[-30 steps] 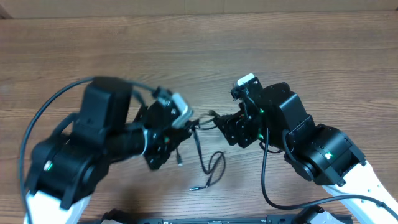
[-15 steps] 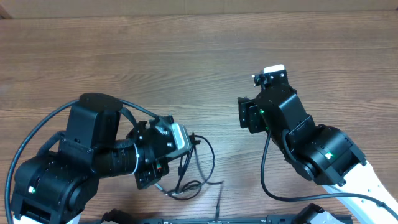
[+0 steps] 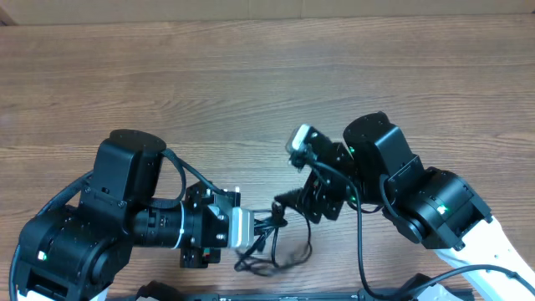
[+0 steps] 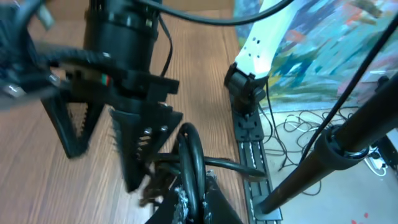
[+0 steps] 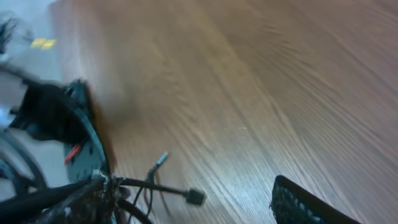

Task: Untangle cables

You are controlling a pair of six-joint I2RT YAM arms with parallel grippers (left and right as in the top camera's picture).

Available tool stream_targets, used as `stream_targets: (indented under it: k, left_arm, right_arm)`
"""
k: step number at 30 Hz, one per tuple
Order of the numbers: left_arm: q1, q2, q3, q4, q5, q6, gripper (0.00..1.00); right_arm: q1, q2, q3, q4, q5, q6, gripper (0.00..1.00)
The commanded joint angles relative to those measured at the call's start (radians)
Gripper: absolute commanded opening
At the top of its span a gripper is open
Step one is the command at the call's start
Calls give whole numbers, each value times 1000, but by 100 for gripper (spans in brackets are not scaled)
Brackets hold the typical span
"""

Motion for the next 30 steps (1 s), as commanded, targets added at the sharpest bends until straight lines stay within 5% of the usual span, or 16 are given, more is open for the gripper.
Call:
stream_targets:
  k: [1, 16, 30]
  left_arm:
    - [-5, -11, 23, 3, 8, 58, 5]
    - [214, -7, 23, 91, -52, -70, 4]
    - [248, 17, 23, 56, 266, -45, 7]
  right_arm:
    - [-2, -18, 4, -9, -83, -129, 77]
    - [-2, -18, 4, -38, -171, -181, 73]
    - [-2, -5, 3, 87, -263, -189, 70]
